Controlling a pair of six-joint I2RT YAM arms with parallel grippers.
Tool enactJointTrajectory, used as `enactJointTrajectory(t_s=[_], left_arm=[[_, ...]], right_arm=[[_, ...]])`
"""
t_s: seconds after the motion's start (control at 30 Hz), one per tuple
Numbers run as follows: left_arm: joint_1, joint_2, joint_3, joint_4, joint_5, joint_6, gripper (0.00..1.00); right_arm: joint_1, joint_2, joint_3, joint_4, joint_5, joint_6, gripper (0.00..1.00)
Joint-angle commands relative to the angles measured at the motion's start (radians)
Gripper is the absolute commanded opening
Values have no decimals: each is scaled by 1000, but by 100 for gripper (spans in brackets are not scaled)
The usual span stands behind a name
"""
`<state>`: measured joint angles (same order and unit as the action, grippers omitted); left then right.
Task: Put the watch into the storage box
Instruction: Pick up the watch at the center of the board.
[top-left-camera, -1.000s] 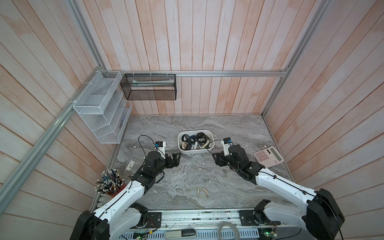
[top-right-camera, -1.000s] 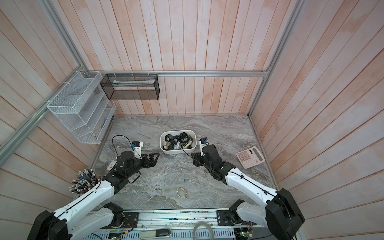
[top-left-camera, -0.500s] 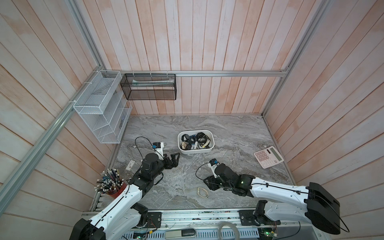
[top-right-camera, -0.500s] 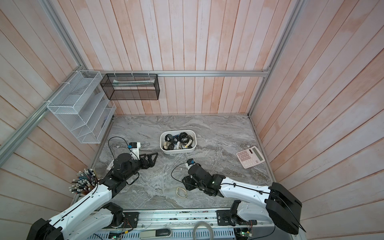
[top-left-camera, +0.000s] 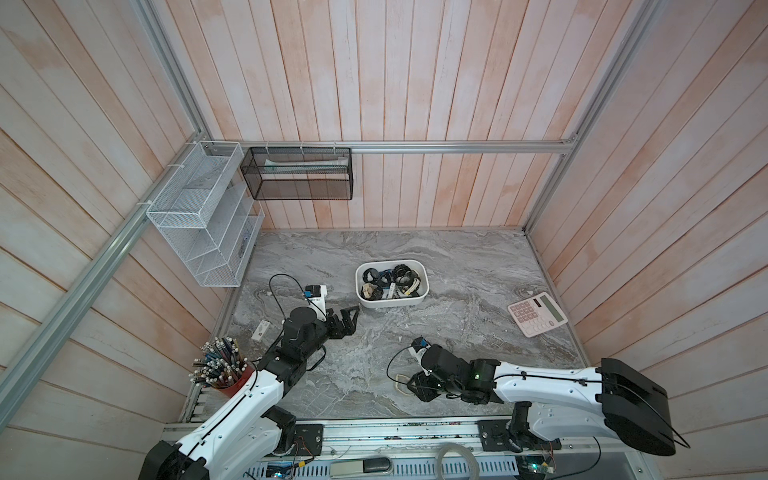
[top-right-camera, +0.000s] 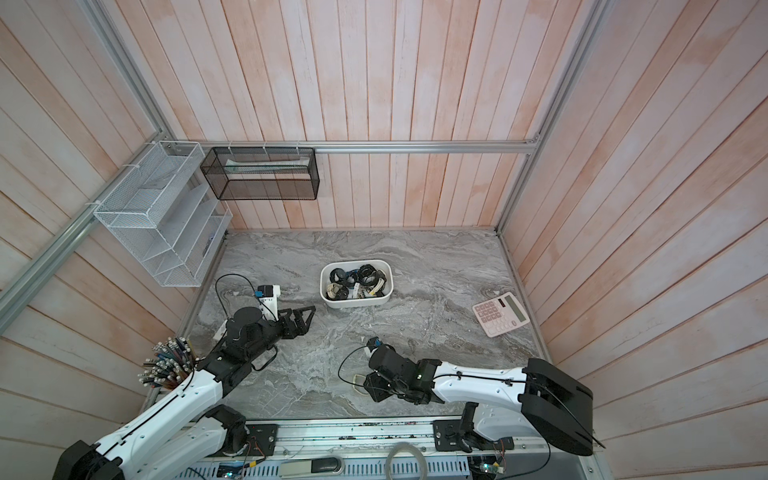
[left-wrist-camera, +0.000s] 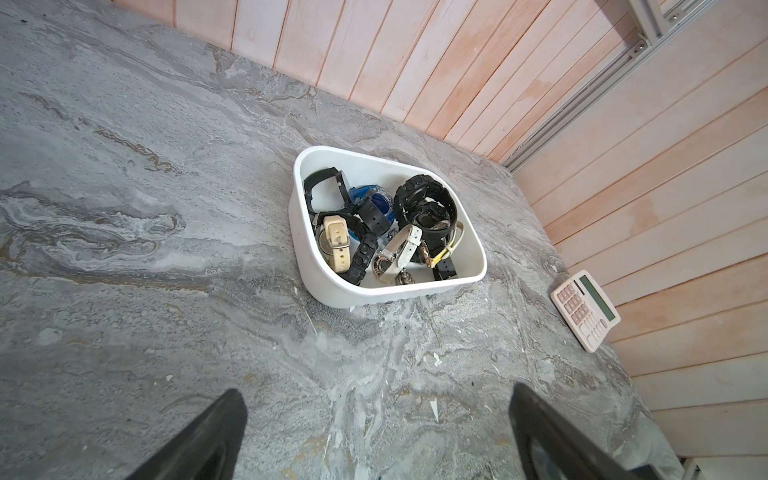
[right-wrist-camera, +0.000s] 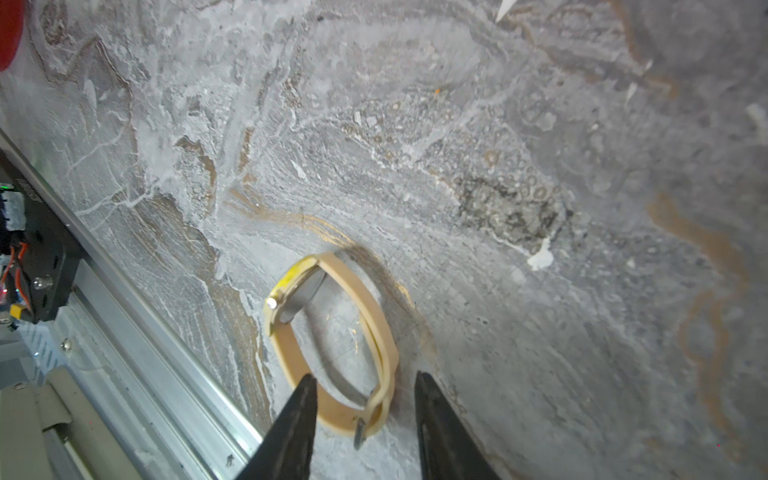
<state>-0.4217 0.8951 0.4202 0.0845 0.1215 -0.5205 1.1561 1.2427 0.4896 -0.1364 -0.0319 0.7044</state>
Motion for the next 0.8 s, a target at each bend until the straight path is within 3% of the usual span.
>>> enactJointTrajectory(t_s=[0.0,0.17,0.5,0.77], left_arm=[[-2,-12,-12,-16,-20,-8,100],[-2,-18,-11,-20,-22,-9,100],[-1,-32,-7,-40,-26,-13,100],[-2,-68,-21,-52,-37,-22,100]], right_arm=[[6,24,2,-8,8,17,39],[6,80,25,-3,22,9,33],[11,136,97,-49,59,-14,0],[-25,146,303,-190,277,-115,0]])
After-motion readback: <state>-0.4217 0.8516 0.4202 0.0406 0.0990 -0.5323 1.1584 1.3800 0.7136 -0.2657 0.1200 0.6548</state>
